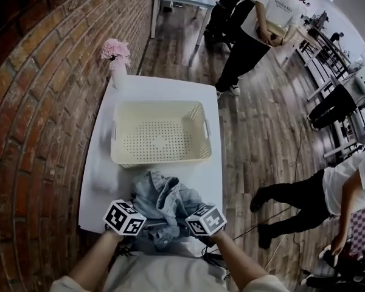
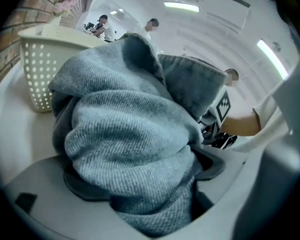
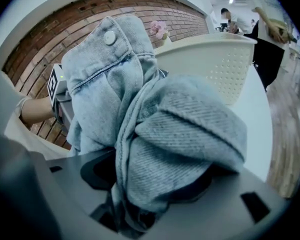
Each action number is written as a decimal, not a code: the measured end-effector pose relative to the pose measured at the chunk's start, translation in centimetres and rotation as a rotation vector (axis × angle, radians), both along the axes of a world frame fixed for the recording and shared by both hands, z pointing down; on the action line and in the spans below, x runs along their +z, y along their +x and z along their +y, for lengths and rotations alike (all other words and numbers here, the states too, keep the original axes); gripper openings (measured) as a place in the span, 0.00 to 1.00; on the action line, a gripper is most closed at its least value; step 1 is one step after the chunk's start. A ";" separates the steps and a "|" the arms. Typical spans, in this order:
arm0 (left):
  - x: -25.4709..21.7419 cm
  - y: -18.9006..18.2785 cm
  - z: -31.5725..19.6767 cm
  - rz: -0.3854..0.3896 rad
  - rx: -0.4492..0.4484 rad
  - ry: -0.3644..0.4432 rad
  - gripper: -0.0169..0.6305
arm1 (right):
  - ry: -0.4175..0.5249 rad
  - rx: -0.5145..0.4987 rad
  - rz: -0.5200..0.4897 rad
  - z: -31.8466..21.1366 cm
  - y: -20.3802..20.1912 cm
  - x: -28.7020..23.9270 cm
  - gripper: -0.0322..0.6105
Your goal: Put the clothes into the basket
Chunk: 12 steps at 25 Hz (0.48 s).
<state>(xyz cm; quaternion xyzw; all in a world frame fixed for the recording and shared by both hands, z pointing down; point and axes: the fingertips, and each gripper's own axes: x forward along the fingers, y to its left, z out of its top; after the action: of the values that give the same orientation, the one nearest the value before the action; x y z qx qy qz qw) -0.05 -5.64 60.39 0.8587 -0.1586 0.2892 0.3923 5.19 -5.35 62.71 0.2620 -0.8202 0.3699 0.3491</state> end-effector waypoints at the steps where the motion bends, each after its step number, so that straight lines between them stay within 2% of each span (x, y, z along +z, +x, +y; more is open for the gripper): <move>1: -0.5 0.0 0.1 -0.002 0.001 0.019 0.77 | 0.016 0.001 -0.001 0.1 0.0 -0.5 0.49; 6: -4.1 0.3 0.7 0.008 -0.004 0.109 0.77 | 0.104 -0.003 0.007 0.4 0.3 -4.0 0.48; 12: -9.6 0.8 -0.3 0.022 0.000 0.266 0.77 | 0.260 0.001 0.018 -0.9 0.9 -9.6 0.48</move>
<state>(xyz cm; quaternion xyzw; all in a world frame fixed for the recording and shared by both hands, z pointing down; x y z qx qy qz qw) 0.78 -5.97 50.75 0.9062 -0.1914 0.2560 0.2767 6.09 -6.27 53.08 0.3088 -0.8580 0.2581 0.3193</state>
